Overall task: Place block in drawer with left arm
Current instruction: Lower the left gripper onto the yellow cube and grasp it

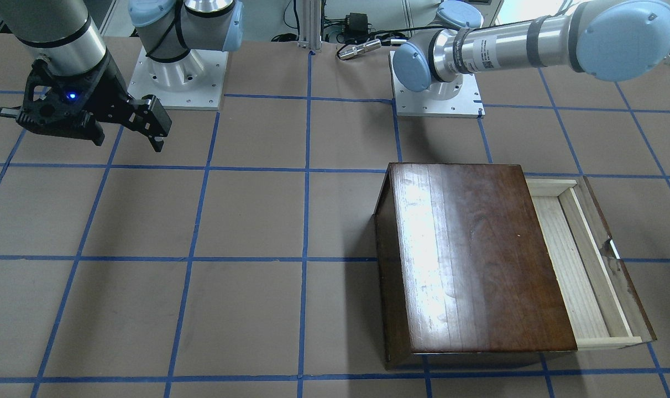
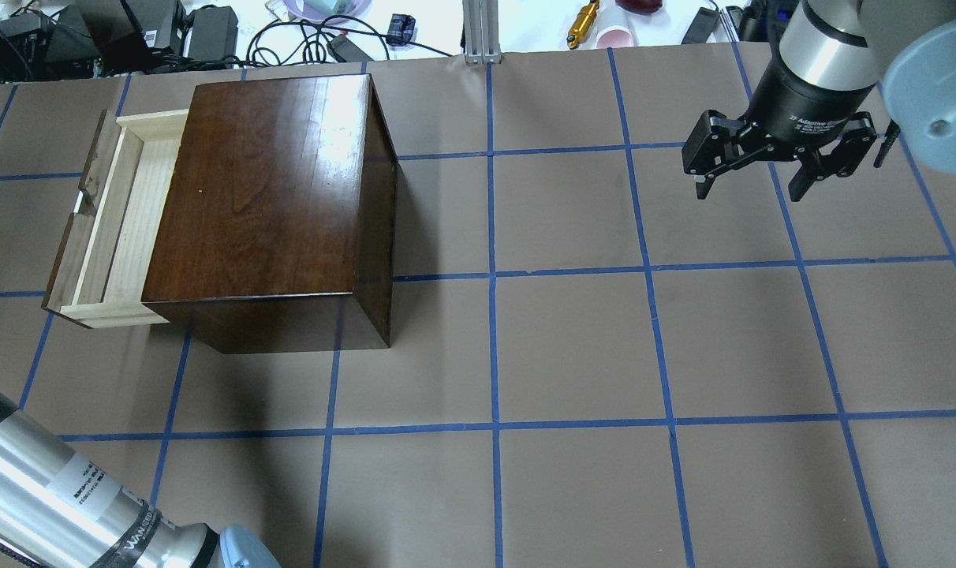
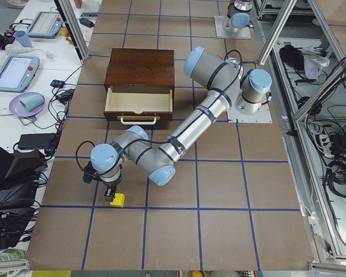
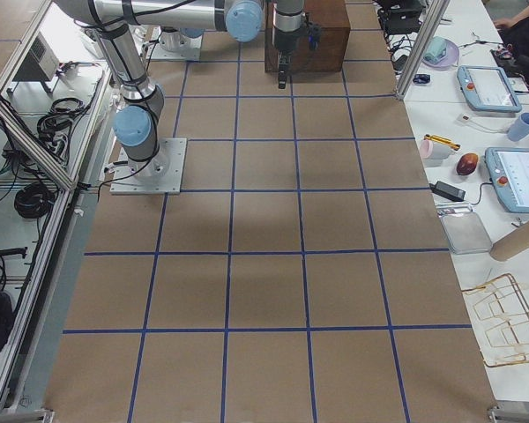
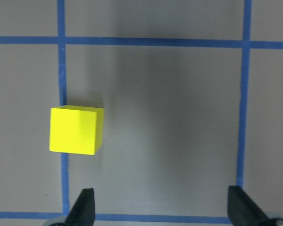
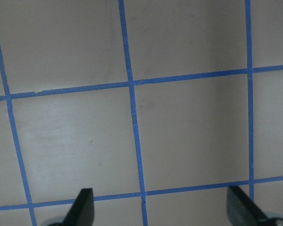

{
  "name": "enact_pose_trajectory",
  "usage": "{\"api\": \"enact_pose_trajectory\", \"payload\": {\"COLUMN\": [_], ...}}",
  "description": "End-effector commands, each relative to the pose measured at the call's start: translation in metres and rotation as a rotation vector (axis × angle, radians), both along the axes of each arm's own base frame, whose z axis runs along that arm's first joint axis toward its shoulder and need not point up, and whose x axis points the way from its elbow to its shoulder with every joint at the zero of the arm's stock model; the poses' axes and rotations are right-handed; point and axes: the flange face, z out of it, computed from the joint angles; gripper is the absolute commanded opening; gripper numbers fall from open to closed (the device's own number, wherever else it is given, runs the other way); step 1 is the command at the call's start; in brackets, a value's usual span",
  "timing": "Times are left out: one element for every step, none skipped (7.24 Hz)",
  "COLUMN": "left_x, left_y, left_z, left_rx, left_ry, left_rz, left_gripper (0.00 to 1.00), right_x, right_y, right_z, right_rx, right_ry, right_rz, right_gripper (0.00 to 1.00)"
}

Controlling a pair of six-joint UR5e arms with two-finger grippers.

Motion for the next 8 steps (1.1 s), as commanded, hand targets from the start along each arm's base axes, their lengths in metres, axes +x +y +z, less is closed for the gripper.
{"api": "enact_pose_trajectory", "payload": {"left_x": [0.016,0.02,0.026,0.031,0.032,0.032,0.032,0.032], "left_y": [-0.002,-0.006,-0.008,-0.009,-0.01,-0.013,-0.014,-0.014], "left_z": [-0.02,-0.03,-0.039,-0.047,-0.052,-0.058,-0.065,-0.065], "left_rx": [-0.01,-0.011,-0.015,-0.021,-0.022,-0.046,-0.047,-0.046], "left_ry": [-0.005,-0.001,0.003,0.01,0.011,0.013,0.021,0.022], "left_rz": [-0.016,-0.017,-0.016,-0.029,-0.031,-0.044,-0.049,-0.052], "left_gripper": [1.0,1.0,1.0,1.0,1.0,1.0,1.0,0.96], "right_x": [0.0,0.0,0.0,0.0,0.0,0.0,0.0,0.0], "right_y": [0.0,0.0,0.0,0.0,0.0,0.0,0.0,0.0], "right_z": [0.0,0.0,0.0,0.0,0.0,0.0,0.0,0.0], "right_rx": [0.0,0.0,0.0,0.0,0.0,0.0,0.0,0.0], "right_ry": [0.0,0.0,0.0,0.0,0.0,0.0,0.0,0.0], "right_rz": [0.0,0.0,0.0,0.0,0.0,0.0,0.0,0.0], "right_gripper": [1.0,1.0,1.0,1.0,1.0,1.0,1.0,1.0]}}
